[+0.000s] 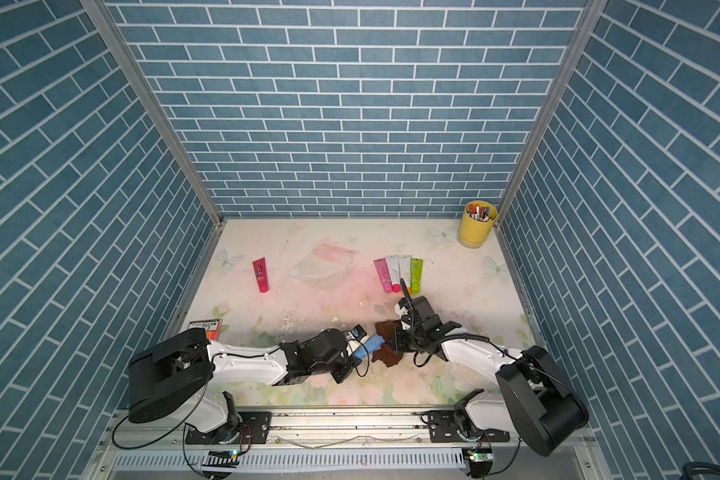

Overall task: Wipe the surface of the toothpaste tube
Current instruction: Wipe the dirt from the toothpaste tube.

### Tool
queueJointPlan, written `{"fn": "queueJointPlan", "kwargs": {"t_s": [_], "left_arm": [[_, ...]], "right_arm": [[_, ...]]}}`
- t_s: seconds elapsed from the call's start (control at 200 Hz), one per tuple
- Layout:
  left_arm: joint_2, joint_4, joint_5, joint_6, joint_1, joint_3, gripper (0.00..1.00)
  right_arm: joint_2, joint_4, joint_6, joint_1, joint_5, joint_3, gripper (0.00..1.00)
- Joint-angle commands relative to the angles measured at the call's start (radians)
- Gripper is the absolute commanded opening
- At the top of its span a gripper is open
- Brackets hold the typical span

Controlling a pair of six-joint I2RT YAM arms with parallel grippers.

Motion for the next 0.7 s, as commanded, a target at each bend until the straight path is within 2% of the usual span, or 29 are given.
{"fn": "queueJointPlan", "kwargs": {"t_s": [0.0, 0.15, 0.265, 0.395, 0.54, 0.695], "left_arm": [[-0.018, 0.003, -0.006, 0.000, -0.004, -0.002, 0.00], [-0.002, 0.000, 0.000, 0.003, -0.004, 0.008, 0.00], [-0.003, 0.002, 0.002, 0.003, -0.005, 0.008, 0.00], [0.003, 0.002, 0.005, 0.004, -0.004, 0.011, 0.00], [-0.001, 0.003, 0.004, 0.003, -0.005, 0.007, 0.00], [-0.009, 0.005, 0.000, 0.001, -0.004, 0.003, 0.00]], "right_arm": [[-0.045, -0.096, 0.012, -0.019, 0.091, 0.001, 0.00], [-0.073, -0.029, -0.012, 0.009, -0.102, 0.019, 0.00], [-0.082, -0.025, -0.015, 0.108, -0.153, 0.060, 0.00], [-0.022, 0.053, 0.009, 0.207, -0.211, 0.093, 0.00], [0.083, 0.071, 0.007, 0.236, -0.199, 0.111, 0.00], [0.150, 0.023, -0.002, 0.220, -0.124, 0.099, 0.00]]}}
